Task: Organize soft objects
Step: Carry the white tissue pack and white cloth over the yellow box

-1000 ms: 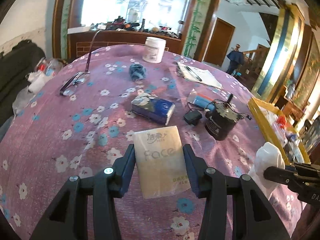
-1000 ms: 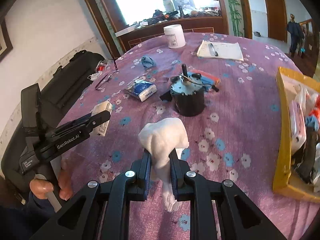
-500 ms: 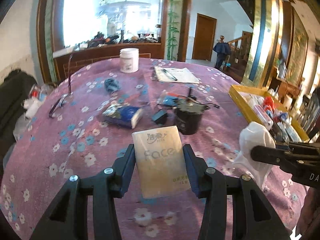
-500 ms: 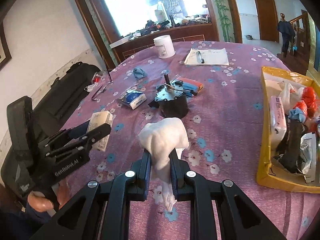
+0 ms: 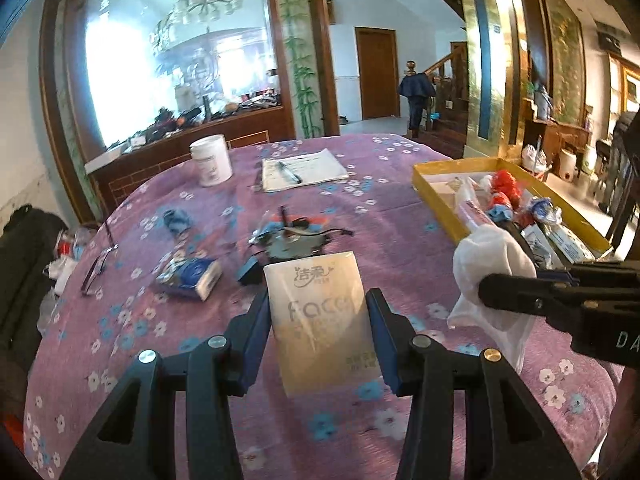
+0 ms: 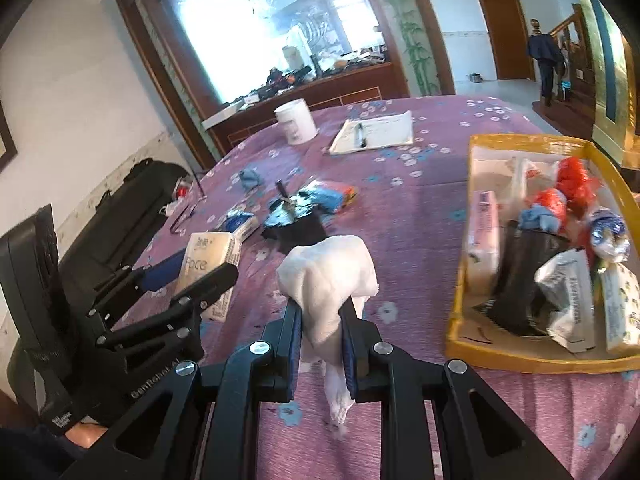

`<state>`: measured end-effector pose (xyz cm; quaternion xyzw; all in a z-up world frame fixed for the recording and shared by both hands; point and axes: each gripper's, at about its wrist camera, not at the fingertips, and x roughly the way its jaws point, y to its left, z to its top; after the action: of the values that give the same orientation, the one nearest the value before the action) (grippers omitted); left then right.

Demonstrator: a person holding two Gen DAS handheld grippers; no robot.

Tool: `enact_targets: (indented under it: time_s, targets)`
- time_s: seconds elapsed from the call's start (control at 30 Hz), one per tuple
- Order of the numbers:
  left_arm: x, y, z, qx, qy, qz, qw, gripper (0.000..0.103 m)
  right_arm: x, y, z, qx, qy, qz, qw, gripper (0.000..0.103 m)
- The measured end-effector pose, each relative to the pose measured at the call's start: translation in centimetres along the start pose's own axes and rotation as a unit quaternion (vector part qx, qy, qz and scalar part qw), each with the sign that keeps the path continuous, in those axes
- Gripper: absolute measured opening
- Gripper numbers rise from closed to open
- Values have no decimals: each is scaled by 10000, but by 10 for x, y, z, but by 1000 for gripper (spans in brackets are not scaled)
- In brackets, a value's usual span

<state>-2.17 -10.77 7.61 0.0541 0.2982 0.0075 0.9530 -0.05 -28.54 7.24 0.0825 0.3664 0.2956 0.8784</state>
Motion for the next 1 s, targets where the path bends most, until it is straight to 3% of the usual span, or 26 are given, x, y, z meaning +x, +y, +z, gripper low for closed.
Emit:
enact_targets:
  time_s: [0.6,1.0]
  targets:
    - [11,-89,26,825,-73,-125,9965,46,-42,-72,0,642,-489,-78,9967,21]
    - [25,-140,47,1060,-163,-491,9930,46,-74,-120,7,1076,-932,-485,9886,21]
